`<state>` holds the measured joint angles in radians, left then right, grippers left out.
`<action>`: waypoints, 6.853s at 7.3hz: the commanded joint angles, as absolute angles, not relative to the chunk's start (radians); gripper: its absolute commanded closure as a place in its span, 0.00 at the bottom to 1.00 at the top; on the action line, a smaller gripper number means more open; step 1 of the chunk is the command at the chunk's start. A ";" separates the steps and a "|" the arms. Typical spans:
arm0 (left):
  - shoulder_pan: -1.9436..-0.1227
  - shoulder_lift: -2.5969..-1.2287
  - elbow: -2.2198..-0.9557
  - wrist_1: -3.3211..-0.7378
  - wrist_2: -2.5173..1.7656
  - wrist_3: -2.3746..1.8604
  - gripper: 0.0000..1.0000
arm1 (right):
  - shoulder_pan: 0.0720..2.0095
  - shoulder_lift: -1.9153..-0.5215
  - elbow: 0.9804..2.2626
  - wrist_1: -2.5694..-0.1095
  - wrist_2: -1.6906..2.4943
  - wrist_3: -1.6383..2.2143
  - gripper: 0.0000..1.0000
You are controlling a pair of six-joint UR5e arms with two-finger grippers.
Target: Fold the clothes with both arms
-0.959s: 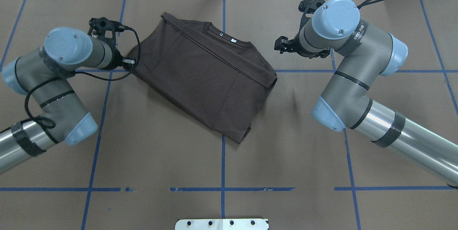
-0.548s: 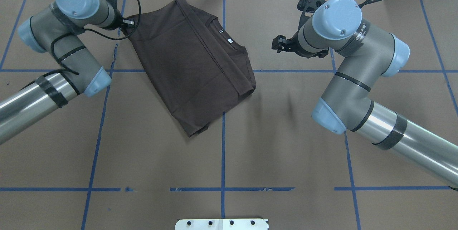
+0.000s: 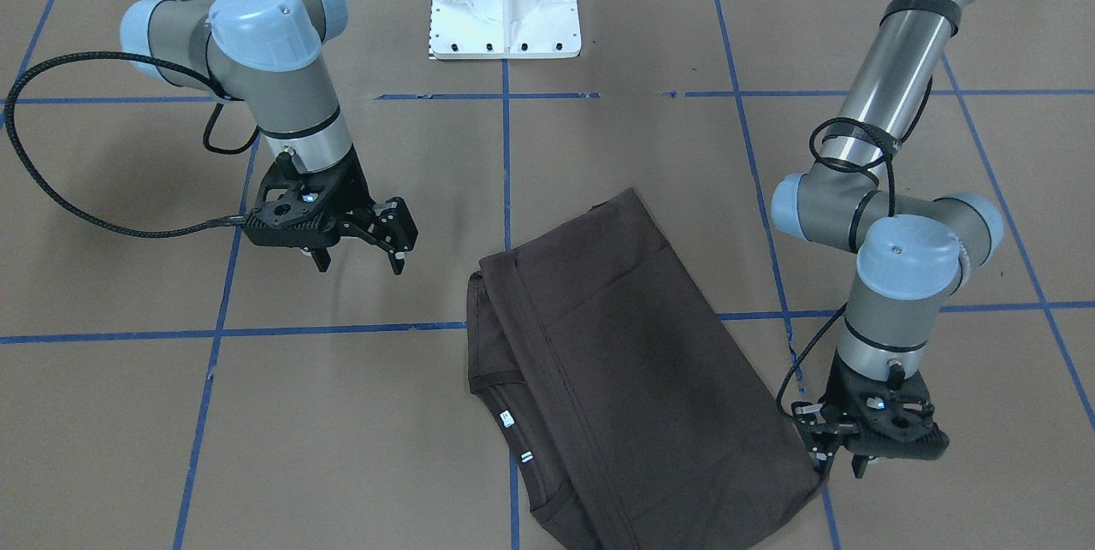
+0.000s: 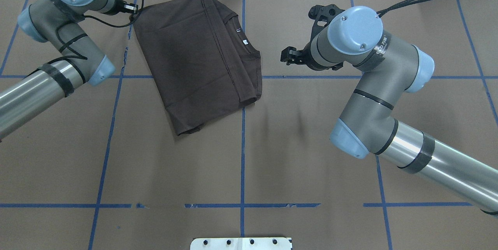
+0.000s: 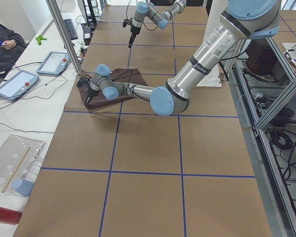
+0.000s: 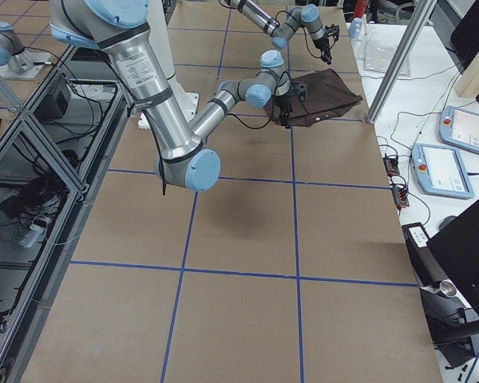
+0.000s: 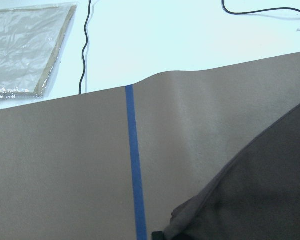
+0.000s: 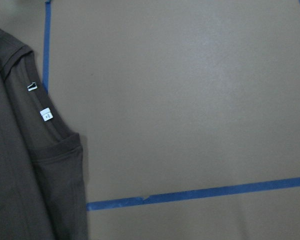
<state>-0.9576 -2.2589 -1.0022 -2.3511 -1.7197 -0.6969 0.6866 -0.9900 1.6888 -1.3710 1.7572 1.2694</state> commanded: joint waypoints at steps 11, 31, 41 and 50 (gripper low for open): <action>-0.965 -2.043 -1.259 -2.381 -1.861 -0.670 0.00 | 0.588 -0.652 1.100 -1.180 1.580 1.370 0.45; -0.965 -2.043 -1.261 -2.381 -1.862 -0.670 0.00 | 0.523 -0.980 1.540 -1.264 1.530 1.394 1.00; -0.960 -2.042 -1.295 -2.368 -1.865 -0.672 0.00 | 0.203 -1.234 2.033 -1.582 1.322 1.338 0.00; -0.960 -2.022 -1.292 -2.375 -1.865 -0.672 0.00 | 0.118 -1.174 1.950 -1.637 1.181 1.017 0.64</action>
<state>-0.9603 -2.0223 -1.2931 -2.3745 -1.8653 -0.6719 0.1185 -1.1756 1.9510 -1.6418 1.1751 1.0359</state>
